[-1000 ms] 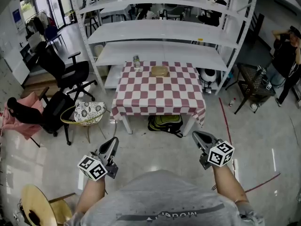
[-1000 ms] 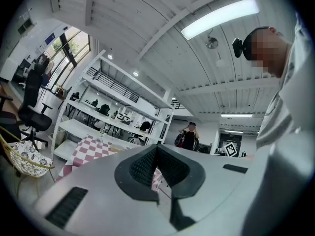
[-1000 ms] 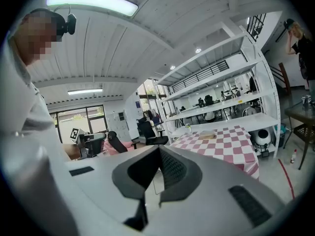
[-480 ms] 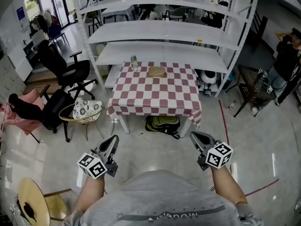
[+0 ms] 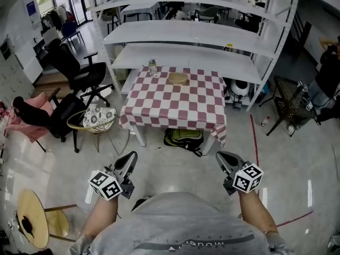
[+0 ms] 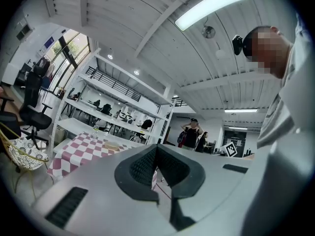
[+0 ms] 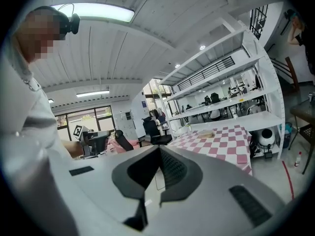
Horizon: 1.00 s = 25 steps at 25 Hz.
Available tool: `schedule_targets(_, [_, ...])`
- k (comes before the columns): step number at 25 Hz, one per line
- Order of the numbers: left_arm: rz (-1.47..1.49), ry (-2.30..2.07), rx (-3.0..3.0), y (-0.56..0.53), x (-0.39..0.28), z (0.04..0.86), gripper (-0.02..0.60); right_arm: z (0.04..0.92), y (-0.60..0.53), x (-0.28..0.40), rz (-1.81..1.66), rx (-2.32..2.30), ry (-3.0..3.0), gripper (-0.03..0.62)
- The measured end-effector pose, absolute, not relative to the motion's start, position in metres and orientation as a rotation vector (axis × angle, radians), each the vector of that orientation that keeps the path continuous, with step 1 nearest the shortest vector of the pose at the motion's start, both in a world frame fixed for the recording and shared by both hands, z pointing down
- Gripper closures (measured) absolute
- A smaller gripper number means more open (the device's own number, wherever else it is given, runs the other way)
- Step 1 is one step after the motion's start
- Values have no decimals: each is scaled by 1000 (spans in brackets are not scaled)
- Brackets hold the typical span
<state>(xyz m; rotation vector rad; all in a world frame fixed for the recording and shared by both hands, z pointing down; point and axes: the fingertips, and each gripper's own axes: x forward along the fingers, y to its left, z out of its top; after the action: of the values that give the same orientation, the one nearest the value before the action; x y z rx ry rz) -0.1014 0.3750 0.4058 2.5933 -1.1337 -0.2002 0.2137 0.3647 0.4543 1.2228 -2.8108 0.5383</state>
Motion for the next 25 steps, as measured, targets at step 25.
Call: schedule_targets(25, [-186, -876, 2684, 140, -258, 412, 581, 441, 158, 45, 524, 1446, -2737, 569])
